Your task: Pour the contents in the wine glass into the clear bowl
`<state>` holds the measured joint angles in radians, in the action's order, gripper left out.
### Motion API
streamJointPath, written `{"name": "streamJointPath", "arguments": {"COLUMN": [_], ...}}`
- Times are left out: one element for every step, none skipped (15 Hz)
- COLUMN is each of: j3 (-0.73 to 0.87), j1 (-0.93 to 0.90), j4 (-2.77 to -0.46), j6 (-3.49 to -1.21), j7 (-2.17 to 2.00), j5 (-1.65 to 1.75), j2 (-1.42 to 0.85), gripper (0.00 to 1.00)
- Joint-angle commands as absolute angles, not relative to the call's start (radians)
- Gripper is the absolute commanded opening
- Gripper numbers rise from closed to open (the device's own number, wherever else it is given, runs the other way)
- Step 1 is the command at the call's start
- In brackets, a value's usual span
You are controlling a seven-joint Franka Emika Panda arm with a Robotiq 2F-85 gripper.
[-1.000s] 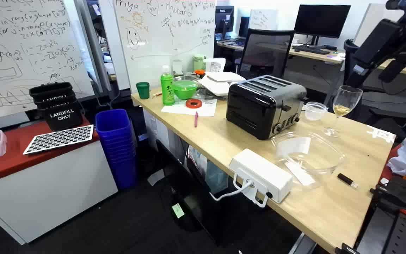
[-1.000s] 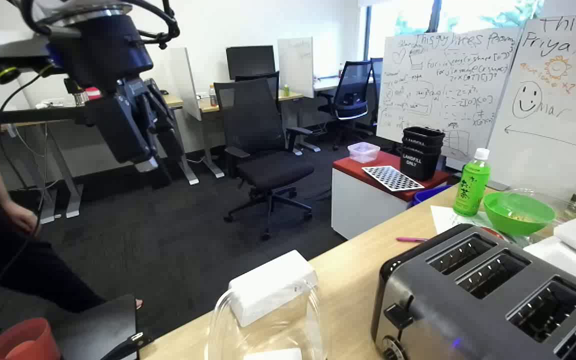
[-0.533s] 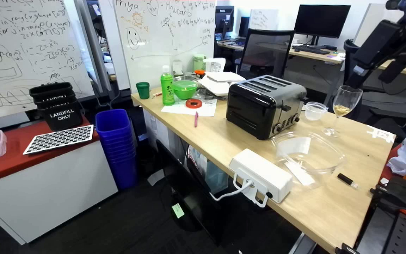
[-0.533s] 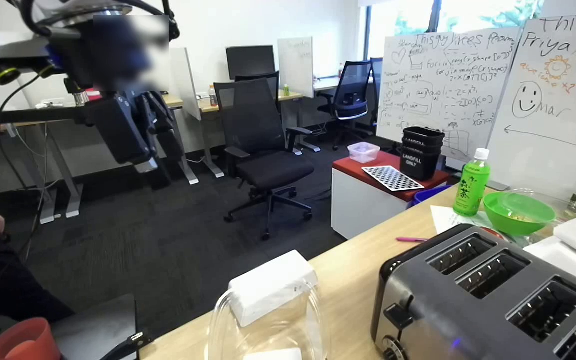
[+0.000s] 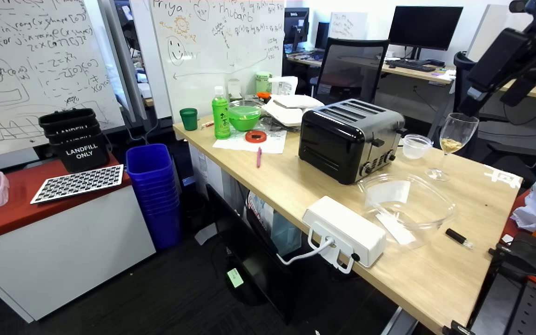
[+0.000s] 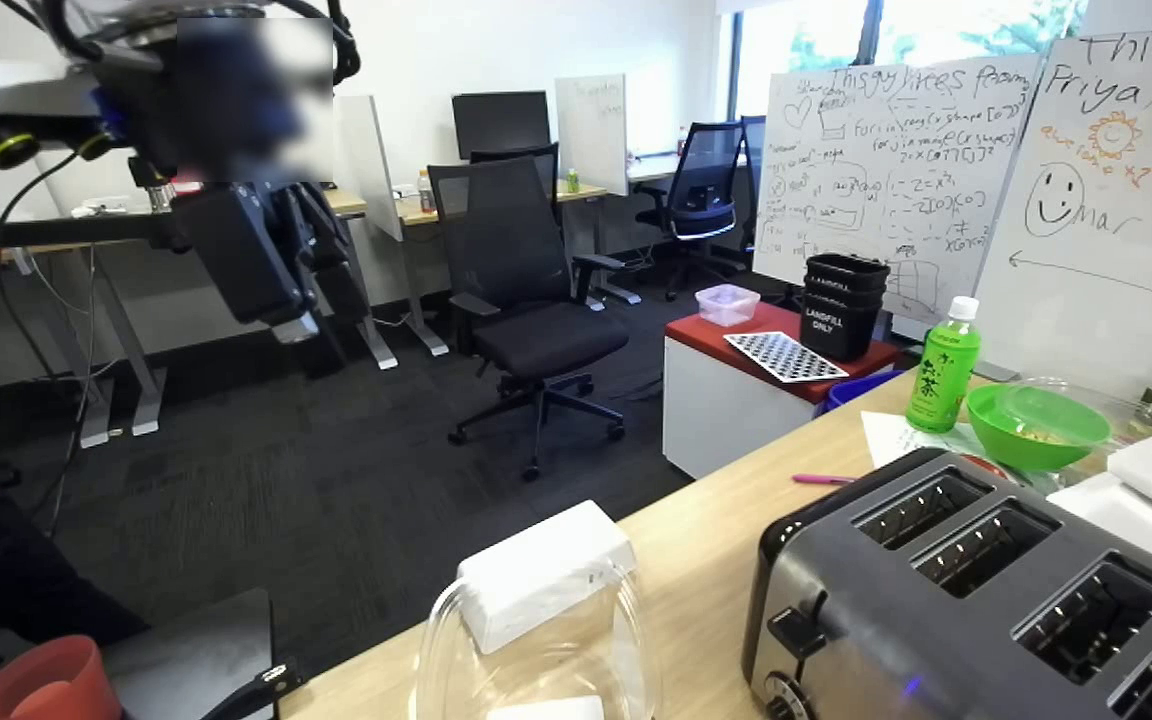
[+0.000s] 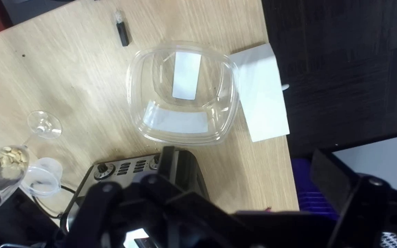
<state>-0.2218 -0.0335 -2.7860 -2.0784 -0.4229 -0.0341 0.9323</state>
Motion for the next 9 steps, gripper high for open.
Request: {"name": "streamJointPath", "arguments": {"j3": [-0.298,-0.325,-0.347,-0.375,-0.401,-0.423,-0.443,-0.463,-0.478], "j1": [0.018,0.026,0.03,0.041,0.053,0.063,0.071,0.08,0.088], "j4": [-2.749,-2.747,-2.739,-2.729,-2.72,-2.713,-2.704,-2.699,-2.69], "j6": [-2.036,-2.044,-2.038,-2.034,-2.031,-2.027,-2.017,-2.011,-1.997], "j7": [-0.415,-0.428,-0.433,-0.449,-0.466,-0.481,-0.496,-0.512,-0.528], "j5": [0.089,0.13,0.17,0.21,0.253,0.297,0.34,0.388,0.437], "j2": [0.873,0.86,0.841,0.815,0.788,0.76,0.734,0.705,0.676], "gripper": [1.0,1.0,1.0,1.0,1.0,1.0,1.0,1.0,1.0]}}
